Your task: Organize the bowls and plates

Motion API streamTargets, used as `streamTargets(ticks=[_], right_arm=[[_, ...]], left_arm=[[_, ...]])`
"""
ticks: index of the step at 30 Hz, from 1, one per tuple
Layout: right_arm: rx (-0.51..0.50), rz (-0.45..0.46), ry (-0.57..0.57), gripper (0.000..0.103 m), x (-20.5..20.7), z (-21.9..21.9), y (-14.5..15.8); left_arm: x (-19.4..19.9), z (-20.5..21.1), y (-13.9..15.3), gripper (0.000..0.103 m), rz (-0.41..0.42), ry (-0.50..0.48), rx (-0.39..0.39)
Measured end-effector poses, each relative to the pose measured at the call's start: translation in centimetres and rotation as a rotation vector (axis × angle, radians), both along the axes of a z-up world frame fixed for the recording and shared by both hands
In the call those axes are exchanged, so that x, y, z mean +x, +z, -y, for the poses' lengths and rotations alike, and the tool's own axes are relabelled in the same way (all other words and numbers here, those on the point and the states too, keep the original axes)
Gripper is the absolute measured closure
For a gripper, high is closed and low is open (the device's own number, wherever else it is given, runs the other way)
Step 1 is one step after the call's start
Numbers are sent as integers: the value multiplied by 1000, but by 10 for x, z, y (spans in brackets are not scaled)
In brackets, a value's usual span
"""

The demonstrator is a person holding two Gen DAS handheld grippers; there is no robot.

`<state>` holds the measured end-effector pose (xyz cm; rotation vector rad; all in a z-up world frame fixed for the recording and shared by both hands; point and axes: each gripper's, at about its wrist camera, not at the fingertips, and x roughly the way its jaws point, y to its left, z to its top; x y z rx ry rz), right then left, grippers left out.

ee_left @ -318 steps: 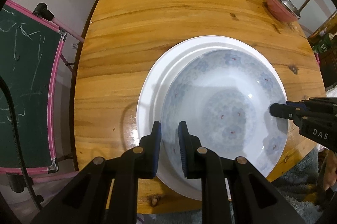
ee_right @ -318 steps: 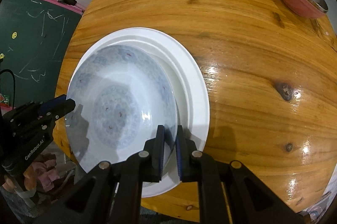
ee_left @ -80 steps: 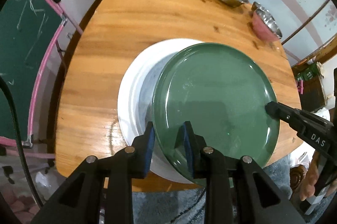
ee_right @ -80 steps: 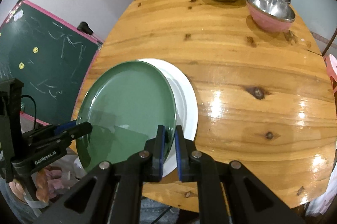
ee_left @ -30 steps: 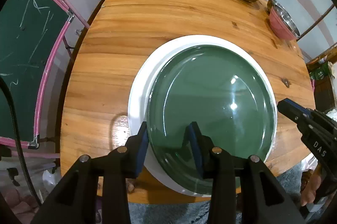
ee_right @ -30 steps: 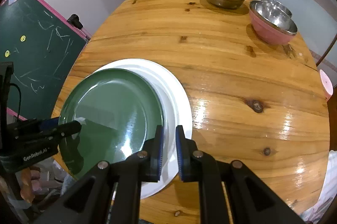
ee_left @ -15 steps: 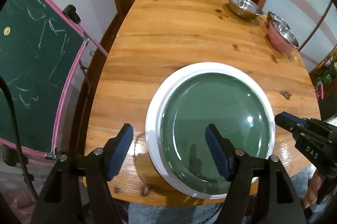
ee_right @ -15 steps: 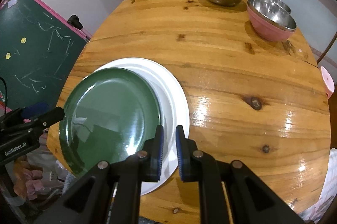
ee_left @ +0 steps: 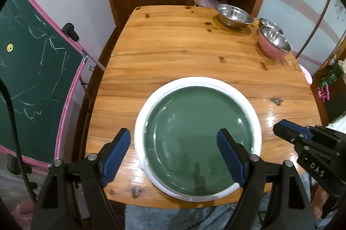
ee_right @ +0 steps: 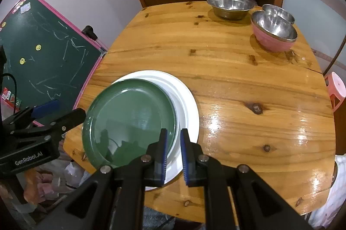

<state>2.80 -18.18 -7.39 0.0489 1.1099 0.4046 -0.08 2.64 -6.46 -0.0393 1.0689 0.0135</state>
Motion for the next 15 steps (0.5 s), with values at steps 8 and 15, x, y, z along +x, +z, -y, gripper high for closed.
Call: streamTargets(ticks=[8,15], right_arm=[[40,22,4,91,-9,8,11],[60,73,-8,63,-14,23,28]], left_arm=[[-8,15,17,14,33,-12,11],[-5,31,48,1,79,-25,-17]])
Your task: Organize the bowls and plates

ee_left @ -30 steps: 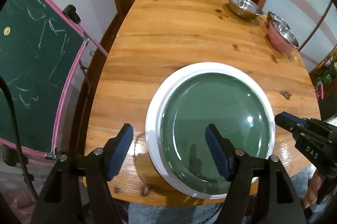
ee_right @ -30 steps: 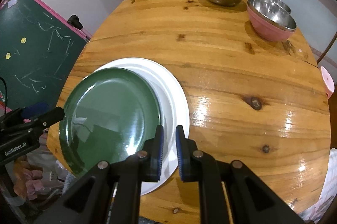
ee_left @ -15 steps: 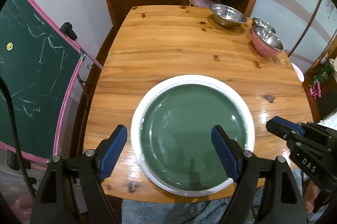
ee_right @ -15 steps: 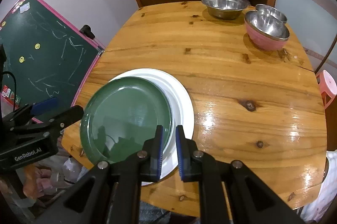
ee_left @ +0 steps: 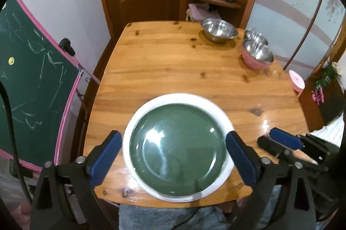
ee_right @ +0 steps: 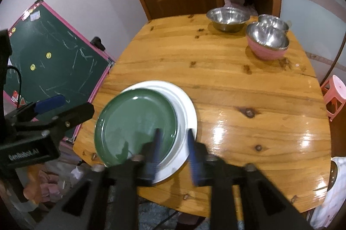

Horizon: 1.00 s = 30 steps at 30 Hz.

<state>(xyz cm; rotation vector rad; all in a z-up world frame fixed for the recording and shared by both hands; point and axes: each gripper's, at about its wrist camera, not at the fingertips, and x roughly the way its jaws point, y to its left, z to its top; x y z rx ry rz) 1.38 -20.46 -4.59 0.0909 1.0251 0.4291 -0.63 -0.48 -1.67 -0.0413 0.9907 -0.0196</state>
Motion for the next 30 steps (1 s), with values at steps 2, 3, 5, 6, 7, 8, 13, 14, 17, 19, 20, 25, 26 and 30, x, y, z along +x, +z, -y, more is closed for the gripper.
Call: streamTargets(ticks=[2,3,5,6,7,8,13,14,17,19,20,25,26,30], right_arm=[[7,39,-21,55,-4,8,9],[4,61,-30,55,-5,12,15],[0,83,-38,55,-5,21,24],[1,92,-44,55,-4,25,28],[0,104,-52,55,-4,31,33],[-4,114,-61,55,-2,36,38],[-44,166,-109,55,10,64,65],[-53,170,-116,55,15,69,71],[-58,172,-129,55,34,84,85],[-57,164,-138,55,51,91,94],[-53,161,-143,55,58,94,98],[-50,150,-168,55,115,106,120],[-52,151,-172,55,130,107,125],[-48,143,-205,55,181,113,132]], left_arm=[[3,6,12,1,21,-7,-13],[5,10,18,1,30,-12,-18],[10,22,33,1,53,-31,-30],[14,29,42,1,66,-46,-32],[17,36,49,1,78,-58,-32],[19,42,55,1,90,-69,-30],[39,77,89,1,159,-121,8],[46,84,95,1,169,-131,16],[66,98,111,1,196,-139,35],[82,101,119,1,207,-139,38],[93,102,123,1,209,-136,36],[157,96,130,1,227,-85,47],[169,95,129,1,233,-74,51],[220,94,119,1,247,-44,74]])
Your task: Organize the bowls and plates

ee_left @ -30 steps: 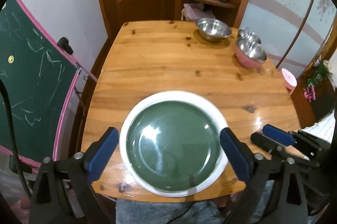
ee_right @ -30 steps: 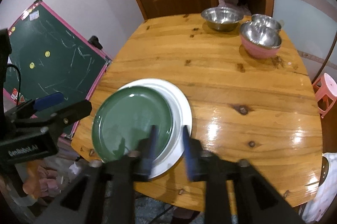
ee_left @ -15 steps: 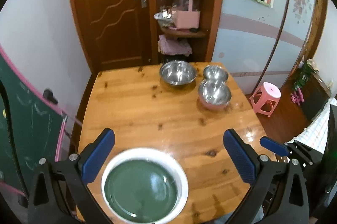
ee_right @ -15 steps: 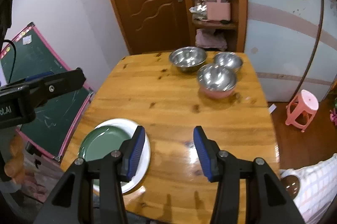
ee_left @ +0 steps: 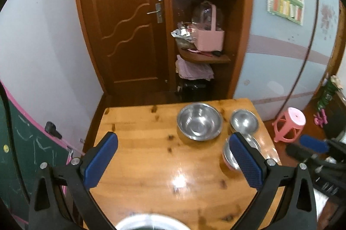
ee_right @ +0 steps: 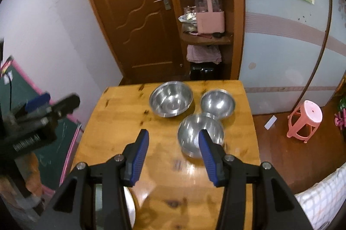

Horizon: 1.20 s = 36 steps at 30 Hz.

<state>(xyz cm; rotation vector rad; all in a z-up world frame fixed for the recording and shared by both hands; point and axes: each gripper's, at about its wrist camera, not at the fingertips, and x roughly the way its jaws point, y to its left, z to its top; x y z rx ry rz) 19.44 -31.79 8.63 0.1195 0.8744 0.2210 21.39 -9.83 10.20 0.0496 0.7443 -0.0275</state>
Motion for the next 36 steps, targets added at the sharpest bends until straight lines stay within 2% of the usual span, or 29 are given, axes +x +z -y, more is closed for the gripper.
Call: streamTargets(ticks=[3,7,12,16,20,22,28,30,32,36], right_arm=[[9,-8,-29,55,42,3,-3],[14,-41,-51,55,98,0,-25],[29,-141,-57,55,154,-10,-77],[45,-226,-66,55,186,-16,-123],[83,-300,-72,60,207,-16,-160],[103,-333,-77,62,215,-16,-175],[143,-388,-84,67,225,-17,-202],[147,-404,-88,69,227,-18,-208],[134,-415,-94,75,231,-19,-213],[123,-442,-106,86,238,-21,-222]], left_arm=[[39,4,-17,1,-1,11,18],[91,11,-53,1,-30,33,41],[140,12,-102,1,-87,74,50],[174,8,-145,2,-176,95,-27],[188,6,-177,3,-224,111,-75],[192,3,-194,7,-250,120,-97],[208,-10,-232,11,-312,150,-174],[212,-14,-244,21,-334,157,-204],[216,-17,-252,29,-360,154,-232],[222,-23,-267,39,-398,161,-300]])
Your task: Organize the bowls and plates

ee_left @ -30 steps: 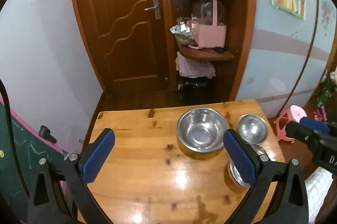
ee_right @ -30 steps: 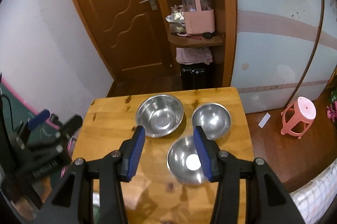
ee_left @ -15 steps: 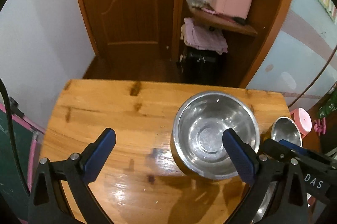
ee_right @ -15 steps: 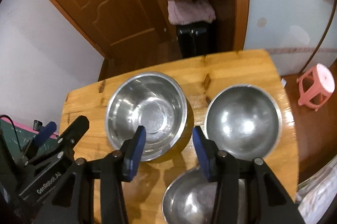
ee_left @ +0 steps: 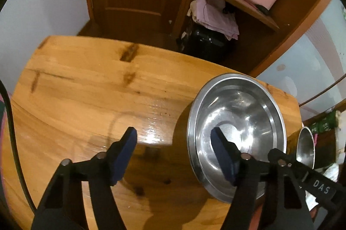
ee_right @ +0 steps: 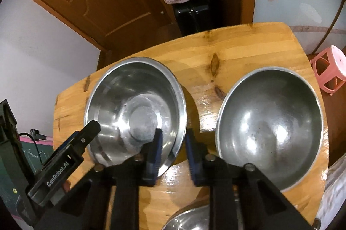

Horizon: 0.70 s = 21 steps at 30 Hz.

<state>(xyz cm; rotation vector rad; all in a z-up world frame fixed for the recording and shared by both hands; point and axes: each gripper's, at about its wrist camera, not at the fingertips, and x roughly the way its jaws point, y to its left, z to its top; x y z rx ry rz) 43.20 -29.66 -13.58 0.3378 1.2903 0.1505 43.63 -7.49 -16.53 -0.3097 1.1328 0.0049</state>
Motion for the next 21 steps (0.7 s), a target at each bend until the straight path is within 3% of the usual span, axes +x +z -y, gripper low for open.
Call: streamTargets(ticks=[4,8,10,21], right_arm=[[6,-13,-10,91,1,0,-5],[19,-19,0,92,-2,-1,-4],[41,-15,6,93,-3,2,-5],[54,3,45,93,-24,-5,7]], left_arm=[[4,1,-8,57,-26,-11,-39],[6,2,-15,83,-55,-33,-64],[5,2,-13,90,-50,-37,-66],[-20,-8,7,92,-59,-67,-46]])
